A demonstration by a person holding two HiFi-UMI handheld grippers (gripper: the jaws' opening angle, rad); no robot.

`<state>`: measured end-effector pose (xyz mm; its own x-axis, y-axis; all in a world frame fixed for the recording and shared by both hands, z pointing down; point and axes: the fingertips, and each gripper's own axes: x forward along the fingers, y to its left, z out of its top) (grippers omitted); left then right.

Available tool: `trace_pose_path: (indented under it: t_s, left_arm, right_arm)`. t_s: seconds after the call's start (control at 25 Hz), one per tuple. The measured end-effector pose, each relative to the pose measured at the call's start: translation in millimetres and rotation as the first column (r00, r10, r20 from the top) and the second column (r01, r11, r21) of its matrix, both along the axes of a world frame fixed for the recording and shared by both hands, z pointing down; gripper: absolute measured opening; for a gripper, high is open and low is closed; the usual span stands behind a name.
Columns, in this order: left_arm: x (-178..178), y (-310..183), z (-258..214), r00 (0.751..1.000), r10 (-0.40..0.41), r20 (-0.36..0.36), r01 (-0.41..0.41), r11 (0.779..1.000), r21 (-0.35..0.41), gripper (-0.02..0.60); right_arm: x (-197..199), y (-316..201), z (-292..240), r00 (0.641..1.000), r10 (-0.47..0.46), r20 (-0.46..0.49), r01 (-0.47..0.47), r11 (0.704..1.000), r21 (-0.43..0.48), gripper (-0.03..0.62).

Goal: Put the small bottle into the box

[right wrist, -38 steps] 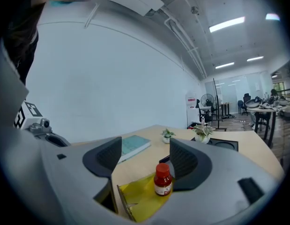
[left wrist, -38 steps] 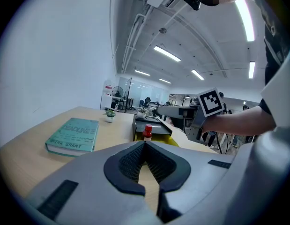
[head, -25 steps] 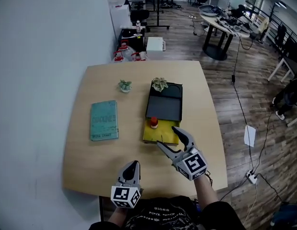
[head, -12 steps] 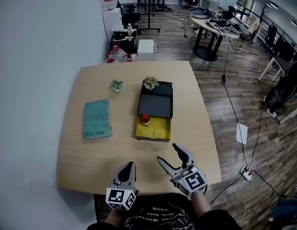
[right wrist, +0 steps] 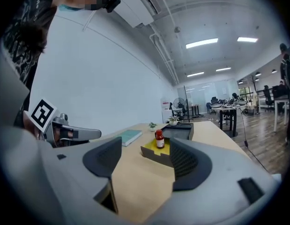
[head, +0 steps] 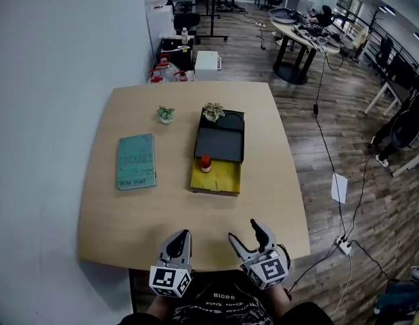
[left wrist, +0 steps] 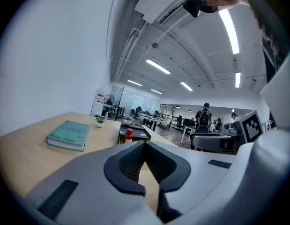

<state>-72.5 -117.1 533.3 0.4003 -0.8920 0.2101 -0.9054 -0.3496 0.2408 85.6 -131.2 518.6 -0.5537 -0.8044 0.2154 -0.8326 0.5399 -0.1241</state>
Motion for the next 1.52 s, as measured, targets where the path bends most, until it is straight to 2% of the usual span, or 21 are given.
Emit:
trace_pose_path:
  t_s: [0.36,0.68,0.8,0.88,0.96,1.52]
  left_arm:
    - [2.5,-8.4,-0.1,1.0,0.019,0.006,-0.019,1.0,0.008,0.005]
    - [16.0,-16.1,-3.4,0.998,0.056,0.02,-0.056,0.998,0.014,0.005]
    - [17.7,-18.4,-1.8,0.998,0.057,0.02,-0.057,0.998,0.011,0.005]
    - [17.8,-21.0,-0.7,0.998,0.054,0.019,-0.054,0.999,0.009,0.005]
    - [18.0,-24.3,-0.6,0.999,0.049,0.018,-0.05,0.999,0.009,0.005]
    - [18.1,-34.9,-5.6,0.999,0.021,0.024,-0.021,1.0,0.015,0.005]
  right_arm:
    - [-10.2,-10.5,-3.7,0.999,-0.037,-0.019,0.038,0.999,0.032,0.325]
    - [-15.0,-23.8,-9.8,0.999,-0.045,-0.004,0.045,0.998,0.032,0.138]
    - [-18.2,-26.1,-11.9,0.998,-0.066,0.017,0.065,0.997,0.047,0.083]
    - [-18.2,-27.8,-11.7,0.997,-0.071,0.018,0.07,0.996,0.052,0.075]
    - [-16.4,-30.1,-11.3,0.997,-0.068,0.02,0.067,0.996,0.051,0.006]
    - [-10.6,-41.8,-12.2,0.998,-0.056,-0.013,0.057,0.997,0.058,0.002]
